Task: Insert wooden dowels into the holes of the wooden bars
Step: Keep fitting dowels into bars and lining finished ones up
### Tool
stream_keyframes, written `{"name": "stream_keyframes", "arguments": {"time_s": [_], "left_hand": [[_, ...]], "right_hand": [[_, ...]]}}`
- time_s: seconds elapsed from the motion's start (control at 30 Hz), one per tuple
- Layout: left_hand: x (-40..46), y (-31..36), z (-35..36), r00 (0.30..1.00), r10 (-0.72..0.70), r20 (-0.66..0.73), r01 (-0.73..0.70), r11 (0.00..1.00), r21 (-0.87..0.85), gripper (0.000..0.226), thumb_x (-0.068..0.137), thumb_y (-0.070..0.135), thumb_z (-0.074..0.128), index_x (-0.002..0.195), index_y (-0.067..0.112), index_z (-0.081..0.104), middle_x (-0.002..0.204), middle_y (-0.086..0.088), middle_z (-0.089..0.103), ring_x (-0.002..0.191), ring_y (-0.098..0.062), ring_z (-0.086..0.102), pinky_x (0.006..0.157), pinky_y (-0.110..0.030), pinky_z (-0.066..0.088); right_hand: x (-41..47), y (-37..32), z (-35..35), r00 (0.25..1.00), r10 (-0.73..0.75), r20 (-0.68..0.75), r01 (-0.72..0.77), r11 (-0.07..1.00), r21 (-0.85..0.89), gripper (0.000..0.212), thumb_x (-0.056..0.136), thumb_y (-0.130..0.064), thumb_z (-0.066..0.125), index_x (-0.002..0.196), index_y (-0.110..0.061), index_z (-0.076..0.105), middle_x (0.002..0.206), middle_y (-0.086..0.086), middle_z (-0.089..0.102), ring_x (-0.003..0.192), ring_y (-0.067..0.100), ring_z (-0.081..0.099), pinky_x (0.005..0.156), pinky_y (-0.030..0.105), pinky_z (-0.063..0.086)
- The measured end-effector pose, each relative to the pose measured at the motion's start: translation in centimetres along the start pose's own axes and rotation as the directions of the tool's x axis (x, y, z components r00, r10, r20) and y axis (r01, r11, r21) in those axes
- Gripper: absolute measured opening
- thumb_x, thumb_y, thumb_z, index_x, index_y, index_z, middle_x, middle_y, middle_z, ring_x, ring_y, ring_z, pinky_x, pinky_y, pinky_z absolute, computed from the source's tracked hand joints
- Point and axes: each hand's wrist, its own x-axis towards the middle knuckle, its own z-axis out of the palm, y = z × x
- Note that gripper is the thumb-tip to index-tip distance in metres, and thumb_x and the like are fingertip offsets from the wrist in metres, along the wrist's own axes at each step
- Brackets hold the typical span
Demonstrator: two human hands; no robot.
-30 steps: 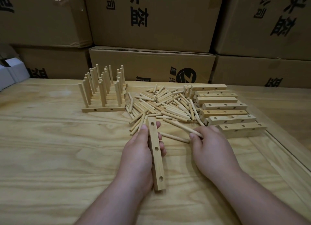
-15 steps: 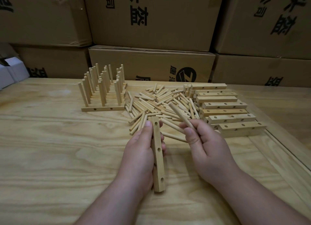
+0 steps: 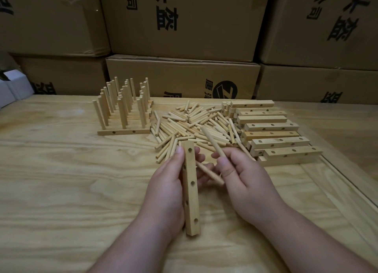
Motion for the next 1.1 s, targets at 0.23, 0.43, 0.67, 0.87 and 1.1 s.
{"name": "stream_keyframes", "arguments": {"time_s": [0.23,0.43,0.67,0.87,1.1], "left_hand": [[0.1,0.1,-0.1,0.997,-0.015,-0.074,0.016,1.0,0.018,0.035,0.1,0.038,0.053,0.097,0.013,0.076,0.073,-0.002,0.06,0.057,-0.017,0.056,0.051,-0.028,0.047],[0.1,0.2,-0.2,0.998,-0.012,-0.065,0.014,1.0,0.022,0.038,0.098,0.041,0.056,0.073,0.023,0.077,0.073,-0.003,0.057,0.051,-0.014,0.05,0.045,-0.026,0.04],[-0.1,0.1,-0.1,0.997,0.076,0.003,-0.075,0.977,0.2,0.028,0.081,0.058,0.061,0.074,0.033,0.07,0.073,0.003,0.054,0.053,-0.012,0.049,0.046,-0.026,0.038],[-0.5,0.3,0.2,1.0,0.009,-0.018,-0.005,0.976,0.216,0.05,0.098,0.06,0.041,0.081,0.029,0.077,0.07,0.0,0.056,0.048,-0.011,0.046,0.043,-0.024,0.036],[-0.4,0.0,0.4,0.999,0.0,-0.054,0.013,0.971,0.239,0.056,0.102,0.055,0.037,0.086,0.011,0.067,0.071,-0.002,0.057,0.045,-0.012,0.044,0.039,-0.023,0.035]], "right_hand": [[0.5,-0.3,-1.5,0.999,-0.032,-0.01,0.03,0.994,-0.107,0.029,0.102,-0.022,0.054,0.124,-0.04,0.059,0.09,-0.017,0.066,0.073,0.004,0.06,0.063,0.01,0.043],[1.0,-1.7,-2.7,0.995,-0.1,0.002,0.098,0.972,-0.215,0.022,0.094,-0.021,0.065,0.112,-0.03,0.074,0.089,-0.021,0.066,0.091,0.0,0.061,0.073,0.011,0.046],[1.5,-3.5,-3.7,0.986,-0.156,0.062,0.167,0.948,-0.27,0.018,0.091,-0.021,0.071,0.107,-0.028,0.076,0.079,-0.023,0.052,0.072,0.003,0.053,0.062,0.009,0.037],[1.3,-4.4,-3.4,0.979,-0.19,0.069,0.202,0.925,-0.322,0.016,0.092,-0.025,0.07,0.107,-0.029,0.076,0.075,-0.022,0.051,0.075,0.003,0.054,0.063,0.011,0.038],[1.2,-5.2,-3.5,0.972,-0.216,0.095,0.236,0.904,-0.357,0.016,0.093,-0.024,0.07,0.107,-0.026,0.077,0.071,-0.024,0.047,0.075,-0.003,0.052,0.064,0.009,0.038]]}}
